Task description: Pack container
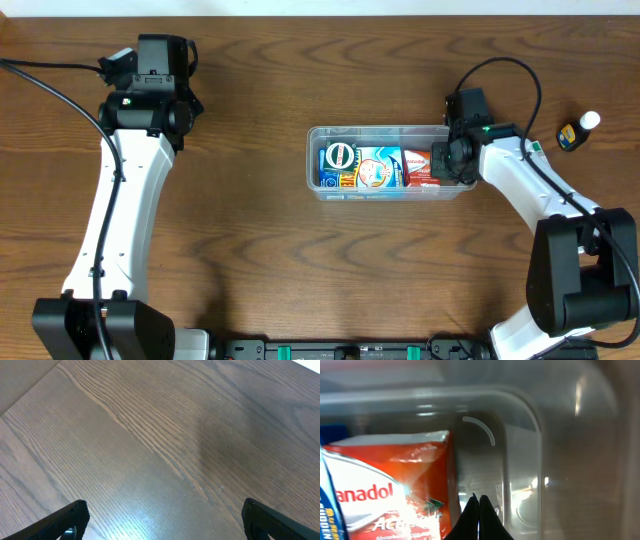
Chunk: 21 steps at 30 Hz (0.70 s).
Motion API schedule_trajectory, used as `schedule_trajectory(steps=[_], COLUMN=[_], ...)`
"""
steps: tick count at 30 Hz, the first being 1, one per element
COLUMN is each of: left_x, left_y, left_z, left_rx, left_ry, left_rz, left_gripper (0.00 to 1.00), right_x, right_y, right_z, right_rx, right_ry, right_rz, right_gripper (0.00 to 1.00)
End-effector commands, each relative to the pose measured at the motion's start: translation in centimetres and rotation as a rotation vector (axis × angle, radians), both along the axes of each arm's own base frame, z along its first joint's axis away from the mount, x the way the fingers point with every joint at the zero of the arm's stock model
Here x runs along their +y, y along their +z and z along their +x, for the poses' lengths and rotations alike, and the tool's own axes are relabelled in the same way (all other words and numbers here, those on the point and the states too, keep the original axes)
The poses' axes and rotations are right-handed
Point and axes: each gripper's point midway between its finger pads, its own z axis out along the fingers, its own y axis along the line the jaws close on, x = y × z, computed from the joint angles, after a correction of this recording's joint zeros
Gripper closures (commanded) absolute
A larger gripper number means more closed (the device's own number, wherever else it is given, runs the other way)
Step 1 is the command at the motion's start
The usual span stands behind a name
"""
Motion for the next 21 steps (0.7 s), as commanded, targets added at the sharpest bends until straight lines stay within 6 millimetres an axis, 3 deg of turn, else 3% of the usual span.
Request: schedule_trajectory(steps=[1, 21], left_x=[0.36, 0.36], left_y=[0.54, 0.54], left_z=[-0.08, -0.08], left_rx=[-0.005, -0.005], left_ry=[0.004, 0.004], left_rz=[0.018, 0.018], left_gripper=[0.02, 0.02], right_x=[-0.58, 0.37], right_y=[-0.13, -0.37], right_z=[-0.16, -0.34], right_rx=[0.001, 0.007], right_ry=[-0.026, -0.032], right_rz=[-0.01, 0.046], right_gripper=[0.99, 0.99])
